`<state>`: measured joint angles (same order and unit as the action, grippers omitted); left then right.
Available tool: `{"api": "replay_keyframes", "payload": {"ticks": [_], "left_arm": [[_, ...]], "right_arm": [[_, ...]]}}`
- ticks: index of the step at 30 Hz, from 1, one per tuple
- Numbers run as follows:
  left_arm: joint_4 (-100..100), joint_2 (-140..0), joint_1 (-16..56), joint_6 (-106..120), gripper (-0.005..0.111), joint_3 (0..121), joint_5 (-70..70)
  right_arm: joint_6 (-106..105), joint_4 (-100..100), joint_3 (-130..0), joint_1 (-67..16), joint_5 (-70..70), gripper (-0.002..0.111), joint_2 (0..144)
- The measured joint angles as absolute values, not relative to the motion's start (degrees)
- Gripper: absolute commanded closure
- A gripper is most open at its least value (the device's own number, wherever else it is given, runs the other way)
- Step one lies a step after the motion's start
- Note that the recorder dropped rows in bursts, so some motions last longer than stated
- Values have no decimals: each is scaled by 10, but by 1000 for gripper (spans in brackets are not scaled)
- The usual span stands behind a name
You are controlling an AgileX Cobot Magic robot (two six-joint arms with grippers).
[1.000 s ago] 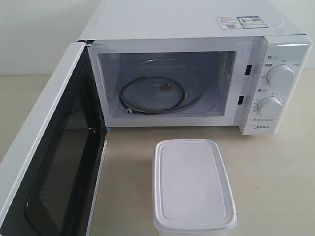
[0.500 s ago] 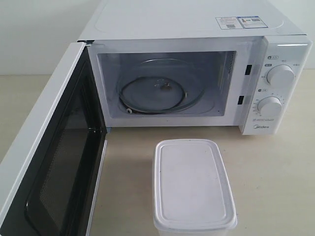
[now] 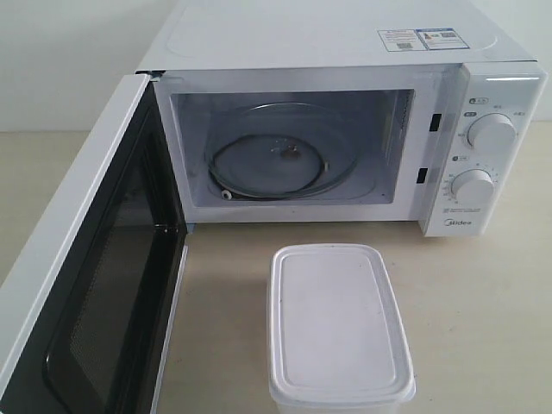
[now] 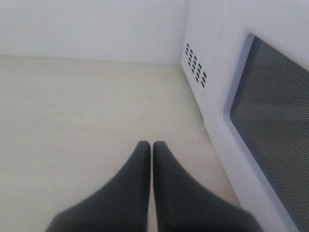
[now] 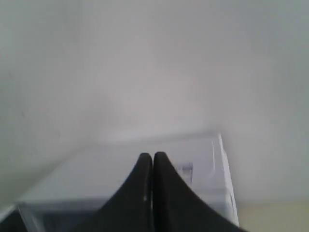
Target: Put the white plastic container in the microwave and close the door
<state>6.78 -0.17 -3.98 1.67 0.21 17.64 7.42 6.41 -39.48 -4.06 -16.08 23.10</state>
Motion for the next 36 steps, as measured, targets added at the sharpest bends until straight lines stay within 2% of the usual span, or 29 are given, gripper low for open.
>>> {"api": "replay_keyframes", "payload": {"ticks": [6, 13, 22, 27, 36], "left_arm": [[68, -2, -40, 17, 103, 2, 176], [68, -2, -40, 17, 103, 2, 176], [68, -2, -40, 17, 103, 2, 176], [68, -2, -40, 17, 103, 2, 176], [68, -2, -40, 17, 103, 2, 176]], "right_arm": [[72, 64, -449, -41, -375, 109, 392], [46, 86, -452, -41, -442, 109, 549], [-277, 423, -480, -39, -579, 109, 732], [-440, 646, -489, 4, -652, 109, 790], [-515, 668, -478, 70, -663, 108, 906]]}}
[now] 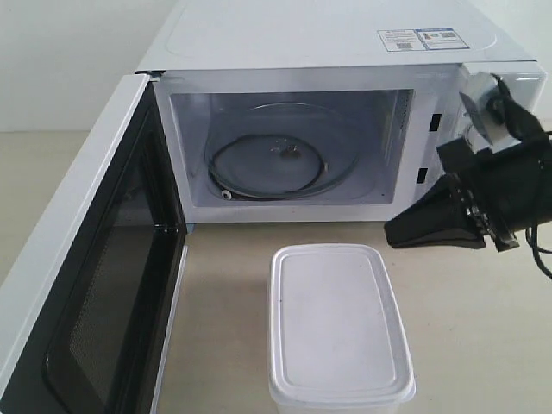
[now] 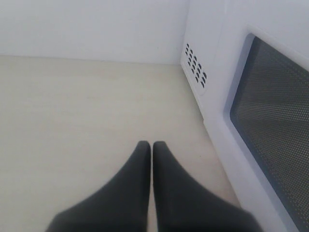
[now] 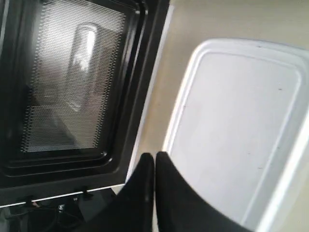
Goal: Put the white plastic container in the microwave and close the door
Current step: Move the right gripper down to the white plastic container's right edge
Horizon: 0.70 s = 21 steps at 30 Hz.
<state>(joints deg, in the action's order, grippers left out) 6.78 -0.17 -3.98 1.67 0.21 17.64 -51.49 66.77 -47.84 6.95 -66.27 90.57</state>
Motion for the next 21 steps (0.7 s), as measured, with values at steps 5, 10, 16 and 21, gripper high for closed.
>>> {"api": "replay_keyframes", "payload": {"ticks": [5, 10, 16, 21], "left_arm": [[68, -2, -40, 17, 103, 2, 176], [68, -2, -40, 17, 103, 2, 176], [68, -2, -40, 17, 103, 2, 176], [68, -2, -40, 17, 103, 2, 176]], "right_arm": [[-524, 641, -474, 71, -644, 96, 961], [-525, 628, -474, 71, -615, 59, 1007], [-533, 626, -474, 71, -585, 44, 1058], [-554, 637, -474, 69, -581, 51, 1101]]}}
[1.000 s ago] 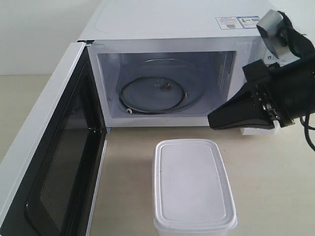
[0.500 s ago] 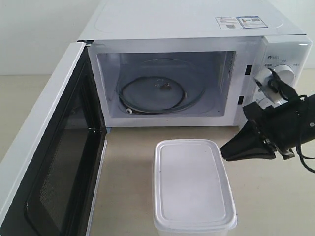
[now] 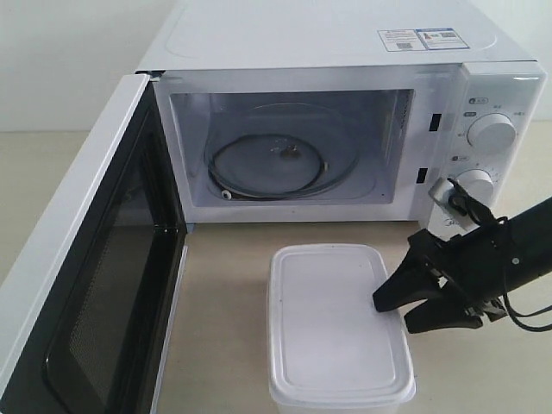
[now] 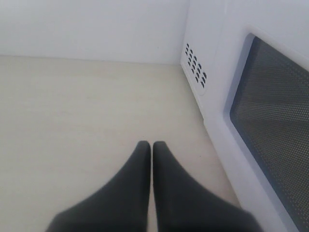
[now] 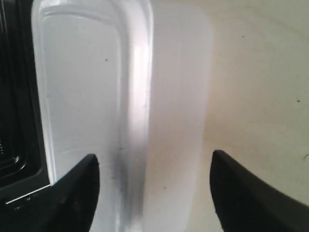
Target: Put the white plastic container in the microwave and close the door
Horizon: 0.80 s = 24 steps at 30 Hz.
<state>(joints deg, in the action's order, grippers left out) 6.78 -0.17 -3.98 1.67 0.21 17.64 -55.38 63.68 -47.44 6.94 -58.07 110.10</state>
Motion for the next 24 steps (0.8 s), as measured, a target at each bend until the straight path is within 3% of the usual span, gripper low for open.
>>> {"api": "replay_keyframes", "payload": {"ticks": [5, 7, 11, 24], "left_arm": [[68, -2, -40, 17, 103, 2, 176], [68, -2, -40, 17, 103, 2, 176], [68, -2, -40, 17, 103, 2, 176], [68, -2, -40, 17, 103, 2, 176]], "right_arm": [[-564, 650, -474, 41, -582, 52, 1119], [-565, 650, -474, 36, -582, 58, 1119], [-566, 662, -474, 34, -602, 108, 1119], [-595, 672, -470, 34, -610, 108, 1100]]}}
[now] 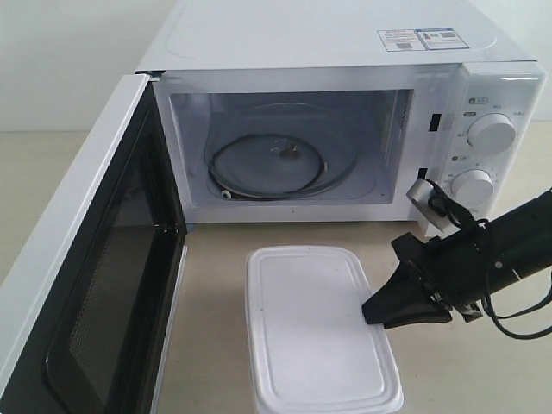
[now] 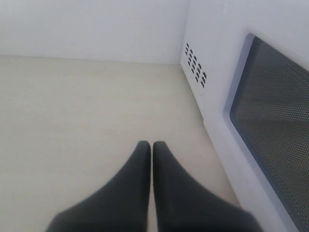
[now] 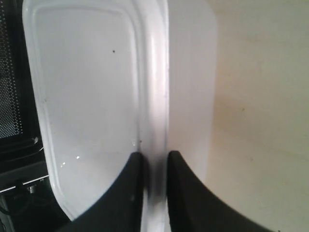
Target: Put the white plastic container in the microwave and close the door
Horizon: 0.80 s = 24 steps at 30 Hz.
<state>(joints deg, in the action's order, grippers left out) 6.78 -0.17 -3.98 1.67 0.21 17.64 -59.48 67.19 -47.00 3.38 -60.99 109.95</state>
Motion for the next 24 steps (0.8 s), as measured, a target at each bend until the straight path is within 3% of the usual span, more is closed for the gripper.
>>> {"api": "replay_keyframes", "payload": {"ticks": [9, 16, 24], "left_arm": [[68, -2, -40, 17, 103, 2, 176], [68, -2, -40, 17, 103, 2, 176], [68, -2, -40, 17, 103, 2, 176]], "right_arm": [[-591, 698, -442, 34, -600, 108, 972], [-554, 709, -407, 34, -516, 108, 820], [-534, 750, -298, 34, -449, 108, 641]]}}
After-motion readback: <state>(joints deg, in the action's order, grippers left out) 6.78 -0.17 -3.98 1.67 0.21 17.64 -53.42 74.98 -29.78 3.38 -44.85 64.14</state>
